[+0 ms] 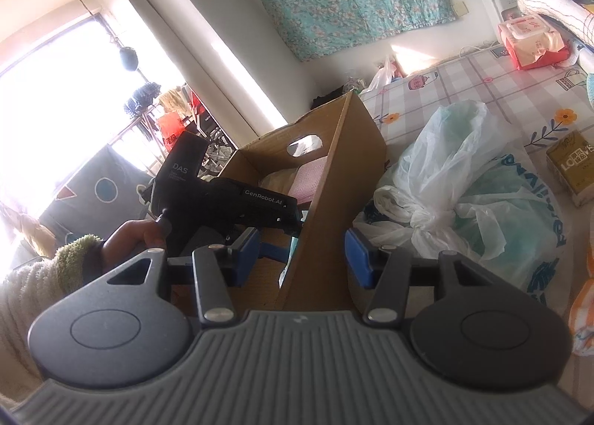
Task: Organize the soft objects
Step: 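Lower the wet wipes pack into the box beside the bandage box, then open the left tool to release the wipes pack and withdraw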
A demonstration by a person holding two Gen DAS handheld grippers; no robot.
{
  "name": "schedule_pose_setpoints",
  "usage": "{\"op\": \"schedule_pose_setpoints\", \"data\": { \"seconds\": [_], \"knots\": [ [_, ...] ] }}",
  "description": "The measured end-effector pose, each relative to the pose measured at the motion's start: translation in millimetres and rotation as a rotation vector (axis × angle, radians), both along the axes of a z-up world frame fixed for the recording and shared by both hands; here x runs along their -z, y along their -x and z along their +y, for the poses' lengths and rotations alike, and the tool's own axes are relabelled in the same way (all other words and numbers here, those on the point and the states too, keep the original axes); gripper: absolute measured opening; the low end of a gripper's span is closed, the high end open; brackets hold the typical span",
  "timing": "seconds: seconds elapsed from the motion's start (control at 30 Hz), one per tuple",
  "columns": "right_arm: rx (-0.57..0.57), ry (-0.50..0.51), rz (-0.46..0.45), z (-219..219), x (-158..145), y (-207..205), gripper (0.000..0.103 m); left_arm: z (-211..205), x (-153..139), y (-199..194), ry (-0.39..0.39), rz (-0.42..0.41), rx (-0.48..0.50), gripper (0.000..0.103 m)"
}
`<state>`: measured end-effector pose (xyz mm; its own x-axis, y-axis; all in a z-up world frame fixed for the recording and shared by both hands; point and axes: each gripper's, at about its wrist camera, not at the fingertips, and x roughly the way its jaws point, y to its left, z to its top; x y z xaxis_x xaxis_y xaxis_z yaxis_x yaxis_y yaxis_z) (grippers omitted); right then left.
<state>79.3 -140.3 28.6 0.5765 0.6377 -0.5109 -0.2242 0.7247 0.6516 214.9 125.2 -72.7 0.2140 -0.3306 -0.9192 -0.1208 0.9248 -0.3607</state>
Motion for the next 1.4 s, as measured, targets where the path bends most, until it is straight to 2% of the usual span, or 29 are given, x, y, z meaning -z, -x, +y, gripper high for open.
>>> {"op": "schedule_pose_setpoints", "data": {
  "seconds": [0.2, 0.33, 0.5, 0.67, 0.8, 1.1, 1.13, 1.2, 1.27, 1.4],
  "knots": [
    [0.009, 0.003, 0.004, -2.6, 2.4, -0.6, 0.051, 3.9, 3.9, -7.0, 0.012, -0.010, -0.057, 0.070],
    [0.021, 0.004, 0.004, -7.8, 2.3, 0.8, 0.051, 13.2, -7.2, 0.4, 0.033, -0.034, -0.053, 0.071],
    [0.025, -0.003, 0.009, -9.9, 5.1, -2.9, 0.051, 12.8, -18.9, 23.9, -0.020, -0.010, 0.042, 0.071],
    [0.013, -0.003, 0.009, -4.3, 5.8, -3.7, 0.051, 6.3, -5.7, 36.6, -0.070, 0.052, 0.114, 0.060],
    [0.018, 0.004, 0.003, -3.8, 3.6, -1.7, 0.051, 0.4, 6.9, 34.5, -0.047, 0.072, 0.122, 0.052],
    [0.072, 0.010, 0.001, -17.3, 0.1, 6.7, 0.051, 1.7, 7.2, 26.5, -0.055, 0.021, 0.080, 0.051],
    [0.078, 0.010, 0.005, -18.6, 0.9, 7.4, 0.051, 1.9, 6.0, 27.6, -0.058, 0.017, 0.082, 0.052],
    [0.089, 0.010, 0.005, -21.4, 0.9, 8.7, 0.051, 4.0, -1.3, 32.1, -0.083, -0.009, 0.081, 0.059],
    [0.106, 0.005, 0.001, -25.9, 1.1, 11.3, 0.051, 5.7, -12.5, 38.2, -0.106, -0.051, 0.074, 0.075],
    [0.154, -0.013, -0.005, -42.2, 2.4, 16.7, 0.052, 11.0, -46.8, 54.3, -0.120, -0.150, 0.030, 0.079]
  ]
}}
